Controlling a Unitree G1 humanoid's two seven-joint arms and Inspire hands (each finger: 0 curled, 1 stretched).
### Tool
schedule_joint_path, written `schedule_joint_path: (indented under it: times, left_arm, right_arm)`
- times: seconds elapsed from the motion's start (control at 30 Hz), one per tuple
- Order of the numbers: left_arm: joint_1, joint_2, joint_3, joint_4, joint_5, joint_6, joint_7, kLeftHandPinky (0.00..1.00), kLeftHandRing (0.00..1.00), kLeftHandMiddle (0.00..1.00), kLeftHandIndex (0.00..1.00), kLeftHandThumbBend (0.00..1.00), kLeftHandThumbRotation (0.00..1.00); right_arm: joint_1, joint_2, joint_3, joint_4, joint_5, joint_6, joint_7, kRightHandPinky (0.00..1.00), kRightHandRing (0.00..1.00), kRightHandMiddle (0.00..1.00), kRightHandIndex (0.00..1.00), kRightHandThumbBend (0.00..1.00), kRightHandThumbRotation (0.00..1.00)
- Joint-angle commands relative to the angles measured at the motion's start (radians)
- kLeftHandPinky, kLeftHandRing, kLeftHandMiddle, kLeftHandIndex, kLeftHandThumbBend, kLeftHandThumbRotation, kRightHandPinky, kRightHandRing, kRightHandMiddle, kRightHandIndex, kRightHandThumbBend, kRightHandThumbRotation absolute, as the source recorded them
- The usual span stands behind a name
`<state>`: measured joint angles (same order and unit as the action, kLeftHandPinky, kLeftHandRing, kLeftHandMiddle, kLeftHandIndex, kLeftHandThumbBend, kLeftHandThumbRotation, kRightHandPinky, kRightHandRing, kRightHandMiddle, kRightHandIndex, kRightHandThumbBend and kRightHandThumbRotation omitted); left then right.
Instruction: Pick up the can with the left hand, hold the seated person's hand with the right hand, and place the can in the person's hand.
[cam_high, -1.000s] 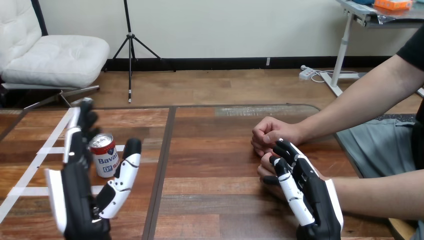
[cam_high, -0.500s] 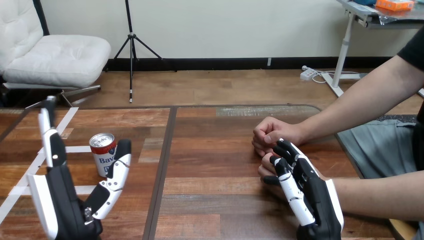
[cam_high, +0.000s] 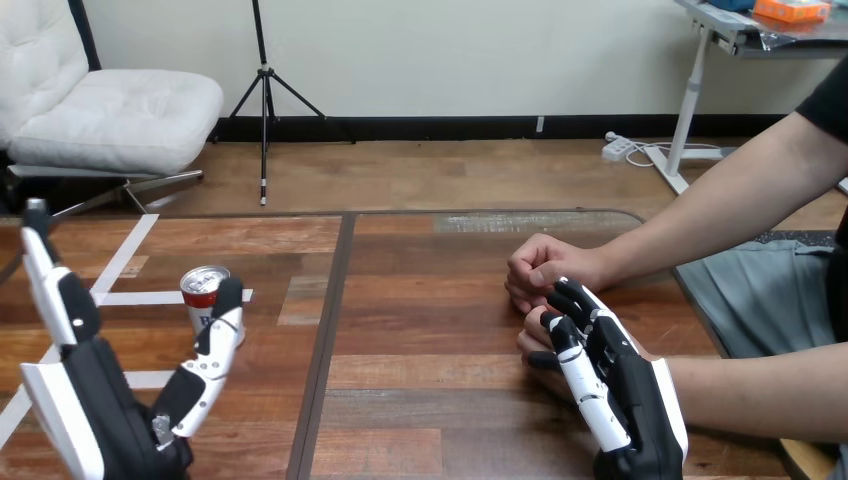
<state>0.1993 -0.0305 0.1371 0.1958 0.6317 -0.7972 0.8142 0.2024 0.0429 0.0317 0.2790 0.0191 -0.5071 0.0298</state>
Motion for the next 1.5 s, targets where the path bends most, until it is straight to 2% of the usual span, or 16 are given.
schedule_joint_path:
  times: [0.0,0.2,0.4,0.63,1.0,1.17,1.47]
  left_arm:
    - [-0.074,0.031,-0.01,0.023,0.027,0.002,0.027,1.0,1.0,1.0,1.0,0.69,0.24]
    - [-0.08,0.037,-0.017,0.028,0.015,0.031,0.025,1.0,1.0,1.0,1.0,0.71,0.24]
    - [-0.077,0.04,-0.022,0.016,0.0,0.091,-0.003,1.0,1.0,1.0,1.0,0.73,0.27]
    - [-0.074,0.035,-0.029,-0.002,-0.058,0.16,-0.076,1.0,1.0,1.0,0.99,0.76,0.33]
    - [-0.107,0.064,-0.028,0.038,-0.107,0.19,-0.134,0.96,0.97,0.97,0.96,0.76,0.24]
    - [-0.129,0.072,-0.026,0.068,-0.158,0.196,-0.179,0.93,0.95,0.96,0.94,0.76,0.19]
    - [-0.159,0.084,-0.026,0.093,-0.159,0.257,-0.2,0.87,0.92,0.93,0.92,0.77,0.19]
  right_arm:
    - [-0.077,0.01,-0.007,0.0,0.006,-0.016,-0.003,0.77,0.86,0.88,0.87,0.53,0.65]
    - [-0.08,0.011,-0.007,0.001,0.006,-0.012,-0.004,0.76,0.85,0.88,0.87,0.55,0.65]
    - [-0.081,0.012,-0.006,0.002,0.004,-0.013,-0.006,0.76,0.85,0.88,0.86,0.55,0.65]
    - [-0.081,0.012,-0.005,0.0,-0.005,-0.011,-0.012,0.76,0.85,0.88,0.86,0.54,0.65]
    - [-0.082,0.01,-0.006,0.0,0.007,-0.014,-0.002,0.77,0.86,0.88,0.87,0.53,0.65]
    - [-0.083,0.01,-0.007,0.002,0.011,-0.018,0.0,0.77,0.86,0.88,0.87,0.54,0.65]
    - [-0.08,0.009,-0.006,-0.003,0.017,-0.017,0.006,0.77,0.86,0.89,0.87,0.54,0.65]
